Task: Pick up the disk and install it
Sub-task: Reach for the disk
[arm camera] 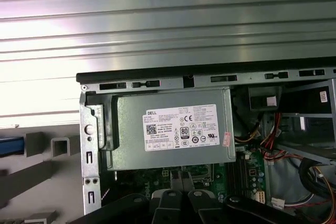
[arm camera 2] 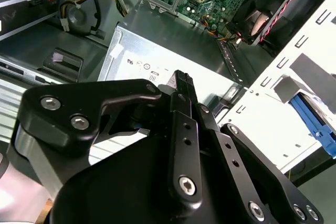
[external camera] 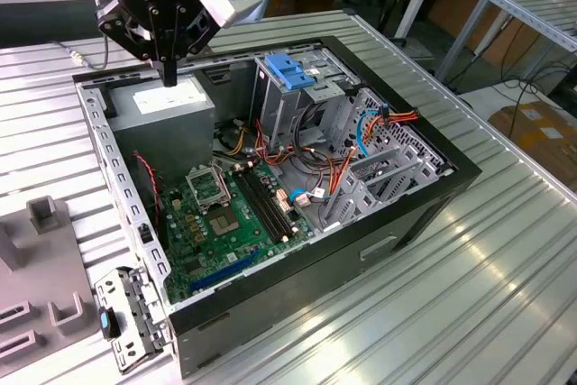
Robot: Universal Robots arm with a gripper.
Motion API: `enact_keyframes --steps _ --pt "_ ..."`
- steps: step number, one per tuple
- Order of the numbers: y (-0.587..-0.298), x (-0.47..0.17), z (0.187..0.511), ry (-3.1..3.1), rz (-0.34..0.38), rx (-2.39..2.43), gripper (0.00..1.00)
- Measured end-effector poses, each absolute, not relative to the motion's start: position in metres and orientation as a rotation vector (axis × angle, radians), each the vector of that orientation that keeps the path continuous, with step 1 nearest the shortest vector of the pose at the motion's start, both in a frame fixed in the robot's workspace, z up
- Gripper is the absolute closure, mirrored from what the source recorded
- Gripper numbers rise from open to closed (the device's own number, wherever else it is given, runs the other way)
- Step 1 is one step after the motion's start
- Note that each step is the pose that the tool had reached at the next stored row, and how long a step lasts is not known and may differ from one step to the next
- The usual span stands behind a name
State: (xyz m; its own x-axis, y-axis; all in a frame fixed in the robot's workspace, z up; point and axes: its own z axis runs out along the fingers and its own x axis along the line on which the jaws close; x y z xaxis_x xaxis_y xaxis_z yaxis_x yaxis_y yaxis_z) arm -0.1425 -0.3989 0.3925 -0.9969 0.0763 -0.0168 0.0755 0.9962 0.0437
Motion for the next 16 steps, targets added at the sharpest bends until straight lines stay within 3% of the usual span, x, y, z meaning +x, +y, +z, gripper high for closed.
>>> enact_keyframes --steps 16 --pt "-0.3989 -0.1504 0.3921 3.128 0.067 0.119 0.89"
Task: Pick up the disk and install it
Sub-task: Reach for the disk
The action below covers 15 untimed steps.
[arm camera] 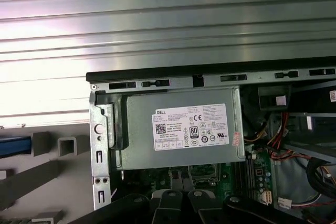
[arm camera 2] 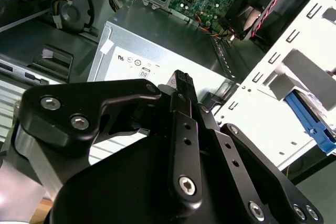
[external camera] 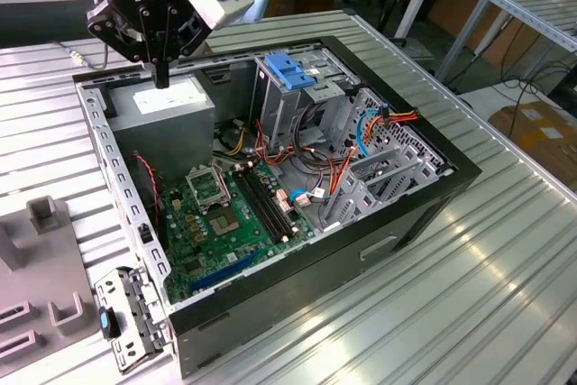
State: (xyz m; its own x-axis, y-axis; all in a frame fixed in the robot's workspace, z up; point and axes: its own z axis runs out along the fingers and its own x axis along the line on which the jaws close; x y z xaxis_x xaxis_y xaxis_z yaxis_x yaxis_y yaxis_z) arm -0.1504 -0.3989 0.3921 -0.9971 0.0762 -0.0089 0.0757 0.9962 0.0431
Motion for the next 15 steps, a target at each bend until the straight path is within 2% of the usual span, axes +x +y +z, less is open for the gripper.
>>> enact_keyframes --steps 15 --pt "-0.3989 -0.1572 0.3912 3.142 0.066 0.12 0.89"
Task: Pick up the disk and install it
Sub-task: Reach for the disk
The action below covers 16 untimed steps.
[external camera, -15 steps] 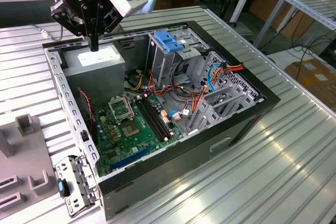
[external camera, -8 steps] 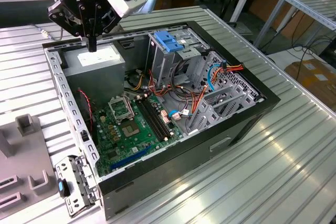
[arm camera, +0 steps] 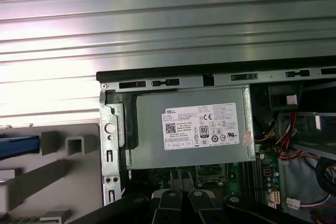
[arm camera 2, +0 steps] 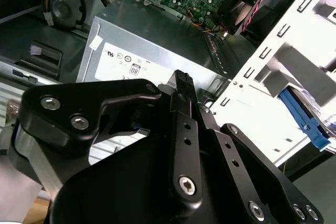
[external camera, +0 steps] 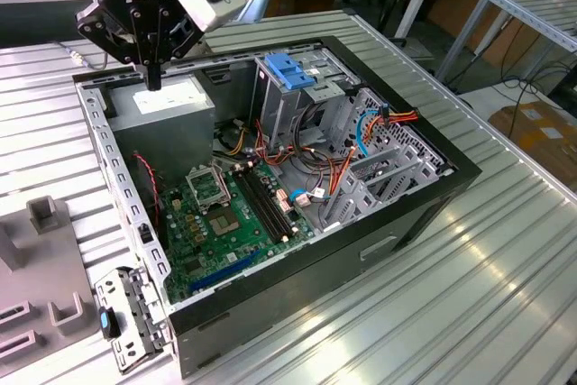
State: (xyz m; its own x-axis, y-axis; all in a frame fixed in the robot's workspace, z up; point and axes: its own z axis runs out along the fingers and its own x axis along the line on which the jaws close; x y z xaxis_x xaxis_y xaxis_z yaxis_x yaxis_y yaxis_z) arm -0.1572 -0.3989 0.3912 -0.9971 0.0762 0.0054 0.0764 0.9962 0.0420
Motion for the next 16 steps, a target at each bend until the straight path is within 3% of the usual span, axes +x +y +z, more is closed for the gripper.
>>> enact_keyframes --steps 16 --pt "-0.3989 -0.1648 0.3904 -3.119 -0.065 -0.12 0.89"
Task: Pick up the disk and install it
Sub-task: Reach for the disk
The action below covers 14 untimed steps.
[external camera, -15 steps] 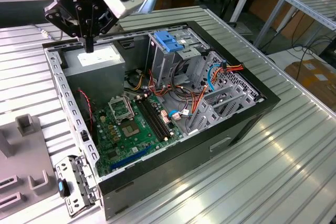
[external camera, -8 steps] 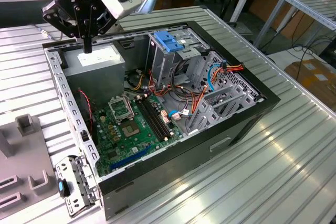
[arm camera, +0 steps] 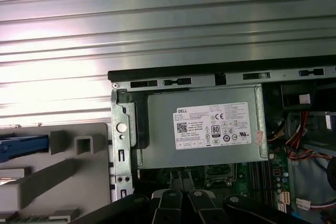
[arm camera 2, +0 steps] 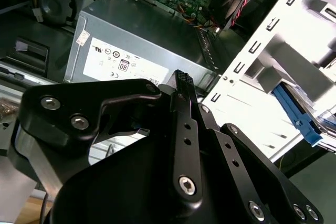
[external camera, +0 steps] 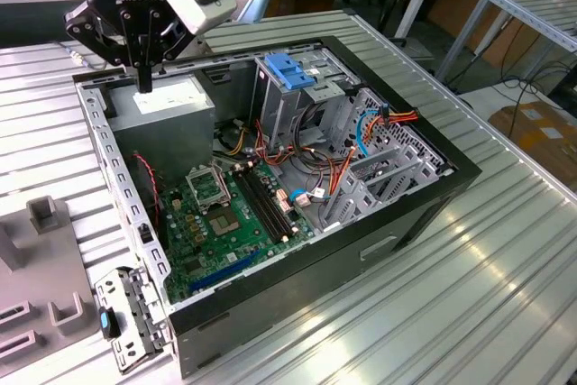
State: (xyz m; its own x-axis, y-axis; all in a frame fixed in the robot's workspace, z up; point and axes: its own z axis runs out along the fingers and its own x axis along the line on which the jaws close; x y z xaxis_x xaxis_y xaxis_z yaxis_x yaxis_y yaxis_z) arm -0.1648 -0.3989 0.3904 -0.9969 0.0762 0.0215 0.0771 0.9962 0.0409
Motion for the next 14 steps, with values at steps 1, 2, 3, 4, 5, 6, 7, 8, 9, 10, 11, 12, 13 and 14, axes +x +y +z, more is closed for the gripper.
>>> enact_keyframes --steps 1,2,3,4,5,6,7,8,9,10,11,12,13,14 --pt "-0.3989 -0.1652 0.3904 -3.118 -0.065 -0.12 0.89" --pt "-0.3989 -0.1656 0.3904 -3.117 -0.065 -0.12 0.89" --pt "-0.3989 -0.1659 0.3904 -3.117 -0.065 -0.12 0.89" --pt "-0.3989 -0.1663 0.3903 -3.116 -0.065 -0.12 0.89" --pt "-0.3989 -0.1666 0.3903 -3.116 -0.065 -0.12 0.89" --pt "-0.3989 -0.167 0.3903 -3.115 -0.065 -0.12 0.89" --pt "-0.3989 -0.1673 0.3902 -3.115 -0.065 -0.12 0.89" --pt "-0.3989 -0.1676 0.3902 -3.114 -0.065 -0.12 0.89" --pt "-0.3989 -0.1679 0.3902 -3.114 -0.065 -0.12 0.89" --pt "-0.3989 -0.1682 0.3902 -3.113 -0.065 -0.12 0.89" --pt "-0.3989 -0.1684 0.3902 -3.113 -0.064 -0.12 0.89" --pt "-0.3989 -0.1689 0.3901 -3.112 -0.064 -0.12 0.89" --pt "-0.3989 -0.1692 0.3901 -3.111 -0.064 -0.12 0.89" --pt "-0.3989 -0.1695 0.3901 -3.111 -0.064 -0.12 0.89"
